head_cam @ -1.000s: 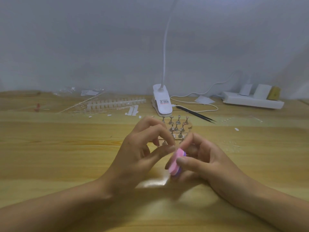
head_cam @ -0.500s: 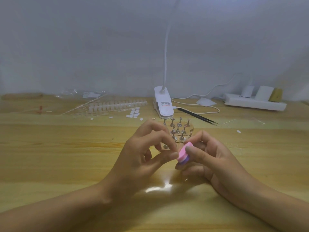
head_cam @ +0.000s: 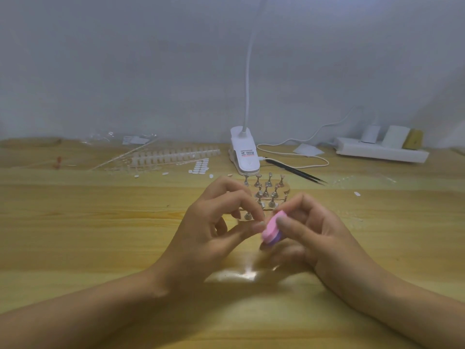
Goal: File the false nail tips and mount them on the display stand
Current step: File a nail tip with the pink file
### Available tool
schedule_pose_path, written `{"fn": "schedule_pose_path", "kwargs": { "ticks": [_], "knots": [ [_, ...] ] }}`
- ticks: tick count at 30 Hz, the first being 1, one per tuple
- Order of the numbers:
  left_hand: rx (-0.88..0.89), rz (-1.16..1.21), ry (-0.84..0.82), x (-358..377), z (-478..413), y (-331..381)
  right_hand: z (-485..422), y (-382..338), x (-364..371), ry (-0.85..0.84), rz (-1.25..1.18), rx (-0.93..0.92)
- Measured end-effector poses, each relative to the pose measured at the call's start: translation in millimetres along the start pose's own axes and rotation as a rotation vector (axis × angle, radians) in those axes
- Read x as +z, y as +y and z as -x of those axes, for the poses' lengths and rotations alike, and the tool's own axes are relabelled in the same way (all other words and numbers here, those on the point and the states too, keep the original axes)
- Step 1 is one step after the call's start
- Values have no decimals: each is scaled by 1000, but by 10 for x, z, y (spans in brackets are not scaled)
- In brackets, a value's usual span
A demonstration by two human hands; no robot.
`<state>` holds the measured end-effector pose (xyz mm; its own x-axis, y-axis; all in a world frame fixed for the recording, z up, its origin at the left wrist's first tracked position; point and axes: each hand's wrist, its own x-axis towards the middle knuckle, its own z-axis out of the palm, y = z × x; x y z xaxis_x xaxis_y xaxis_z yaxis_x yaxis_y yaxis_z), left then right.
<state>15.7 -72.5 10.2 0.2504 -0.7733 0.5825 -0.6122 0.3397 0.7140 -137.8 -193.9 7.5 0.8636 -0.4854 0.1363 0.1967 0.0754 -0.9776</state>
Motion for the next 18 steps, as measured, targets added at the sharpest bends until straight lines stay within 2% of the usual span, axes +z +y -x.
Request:
{"fn": "schedule_pose_path", "kwargs": {
  "ticks": [2,5,8,12,16,18],
  "knots": [
    [0,-6,15,1,-3,2,2,-1,-21,30,-19,10],
    [35,-29,3,4,-2,0,14,-7,8,-107,13,29],
    [-7,3,22,-2,-13,-4,-1,0,-14,43,-38,22],
    [37,-32,-2,11,-5,2,0,25,-12,-76,0,14],
    [23,-32,22,6,-7,10,1,18,-36,60,-16,-28],
    [43,-44,16,2,-6,11,5,22,-31,-52,19,10]
  ]
}}
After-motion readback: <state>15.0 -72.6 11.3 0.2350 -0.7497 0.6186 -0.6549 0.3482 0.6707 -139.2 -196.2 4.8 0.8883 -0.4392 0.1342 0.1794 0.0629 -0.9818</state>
